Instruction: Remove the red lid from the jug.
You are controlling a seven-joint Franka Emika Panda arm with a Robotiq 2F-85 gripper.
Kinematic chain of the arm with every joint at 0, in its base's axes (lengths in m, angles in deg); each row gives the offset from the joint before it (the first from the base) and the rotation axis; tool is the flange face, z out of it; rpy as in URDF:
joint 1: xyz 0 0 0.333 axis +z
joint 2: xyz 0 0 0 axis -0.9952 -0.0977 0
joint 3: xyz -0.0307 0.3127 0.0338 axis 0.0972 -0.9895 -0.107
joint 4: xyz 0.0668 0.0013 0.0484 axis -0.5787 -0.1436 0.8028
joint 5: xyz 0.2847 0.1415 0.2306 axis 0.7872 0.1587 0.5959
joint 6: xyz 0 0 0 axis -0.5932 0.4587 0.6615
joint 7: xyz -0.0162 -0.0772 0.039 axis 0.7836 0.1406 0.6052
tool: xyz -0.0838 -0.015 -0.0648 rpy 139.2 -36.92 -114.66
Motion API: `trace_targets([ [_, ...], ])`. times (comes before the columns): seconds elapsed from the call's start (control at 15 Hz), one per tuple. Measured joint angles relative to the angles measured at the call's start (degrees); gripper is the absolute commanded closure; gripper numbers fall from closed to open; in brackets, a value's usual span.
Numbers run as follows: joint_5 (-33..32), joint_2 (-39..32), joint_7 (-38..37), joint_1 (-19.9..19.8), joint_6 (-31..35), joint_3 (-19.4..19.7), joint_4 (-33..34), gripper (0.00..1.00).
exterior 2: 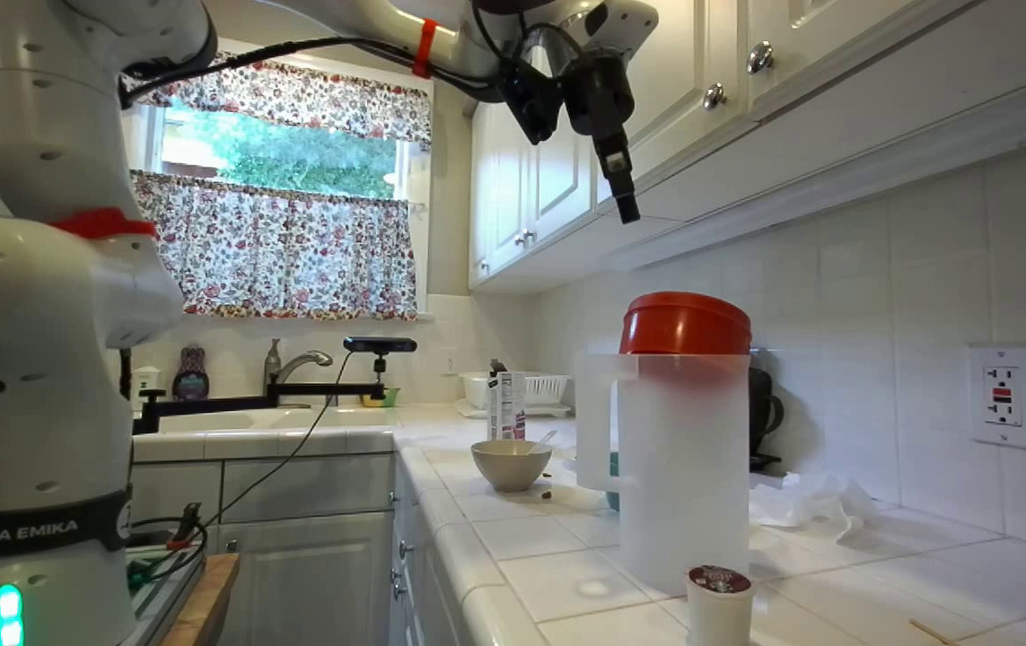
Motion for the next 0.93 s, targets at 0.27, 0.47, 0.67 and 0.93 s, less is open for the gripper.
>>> trace_targets([
  [0.27,2.03,-5.85,-1.73,0.02,-4.81,2.68,5.76,0.0],
  [0.47,6.88,-8.11,-1.77,0.02,-4.15,4.85,6.65,0.0],
  [0.67,10.76,-8.69,-1.77,0.07,-2.56,5.47,6.16,0.0],
  [0.93,12.39,-9.19,-1.77,0.14,-0.79,5.87,4.09,0.0],
])
